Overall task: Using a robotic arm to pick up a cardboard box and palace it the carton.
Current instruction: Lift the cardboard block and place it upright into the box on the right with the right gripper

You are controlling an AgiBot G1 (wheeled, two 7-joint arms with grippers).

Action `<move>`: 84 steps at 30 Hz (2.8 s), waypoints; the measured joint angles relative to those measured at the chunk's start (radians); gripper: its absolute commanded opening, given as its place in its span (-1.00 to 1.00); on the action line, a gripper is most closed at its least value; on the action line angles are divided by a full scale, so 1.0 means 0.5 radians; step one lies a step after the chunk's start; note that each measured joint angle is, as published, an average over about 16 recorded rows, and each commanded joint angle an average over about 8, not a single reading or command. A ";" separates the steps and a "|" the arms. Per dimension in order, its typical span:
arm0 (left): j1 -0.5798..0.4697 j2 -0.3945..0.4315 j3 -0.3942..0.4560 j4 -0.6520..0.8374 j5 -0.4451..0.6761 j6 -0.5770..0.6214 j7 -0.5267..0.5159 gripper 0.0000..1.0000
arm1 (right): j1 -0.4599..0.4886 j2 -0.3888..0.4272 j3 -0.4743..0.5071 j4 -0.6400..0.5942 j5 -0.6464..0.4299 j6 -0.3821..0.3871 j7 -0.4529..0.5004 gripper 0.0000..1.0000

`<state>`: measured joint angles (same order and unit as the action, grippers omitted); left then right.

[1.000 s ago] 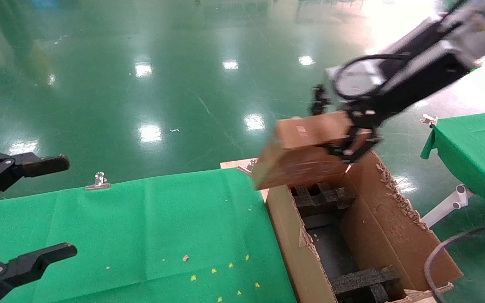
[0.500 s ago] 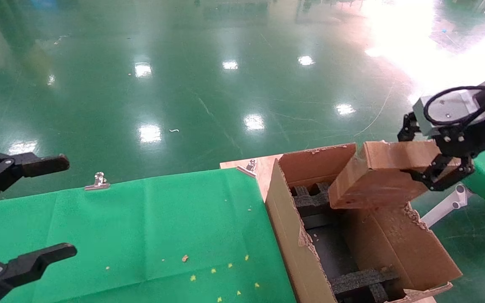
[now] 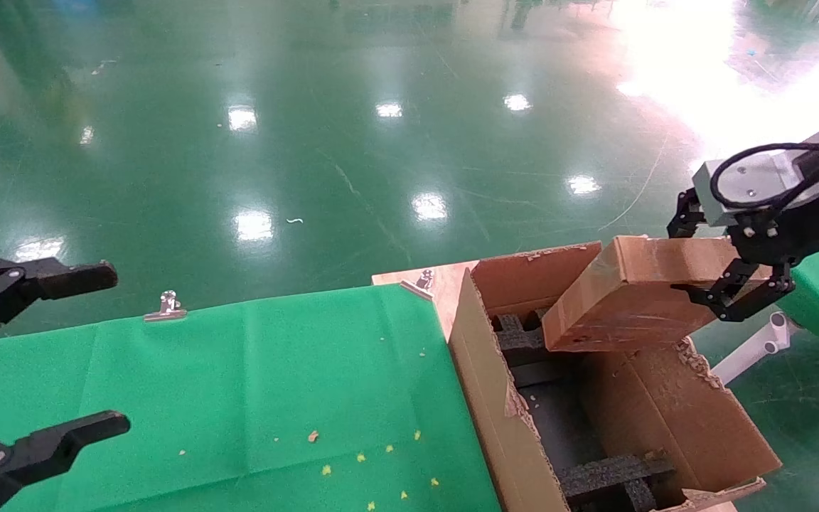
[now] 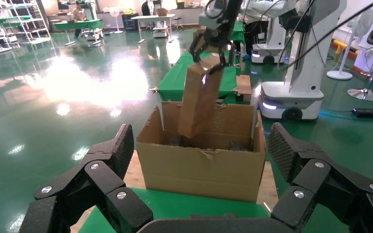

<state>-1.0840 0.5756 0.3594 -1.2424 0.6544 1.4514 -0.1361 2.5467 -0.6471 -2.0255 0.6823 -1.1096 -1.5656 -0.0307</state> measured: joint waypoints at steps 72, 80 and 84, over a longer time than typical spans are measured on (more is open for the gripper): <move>0.001 0.000 0.000 0.001 0.000 -0.001 0.000 1.00 | -0.724 -0.184 -0.311 -0.399 0.021 0.694 2.417 -1.00; 0.001 0.000 0.000 0.001 -0.001 -0.001 0.000 1.00 | -0.748 -0.231 -0.295 -0.485 0.025 0.748 2.350 -1.00; 0.001 0.000 0.000 0.001 -0.001 -0.001 0.000 1.00 | -0.758 -0.252 -0.284 -0.521 0.035 0.773 2.322 -1.00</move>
<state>-1.0837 0.5754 0.3596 -1.2420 0.6541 1.4510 -0.1359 2.1674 -0.7729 -2.1672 0.4217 -1.0923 -1.1789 1.1301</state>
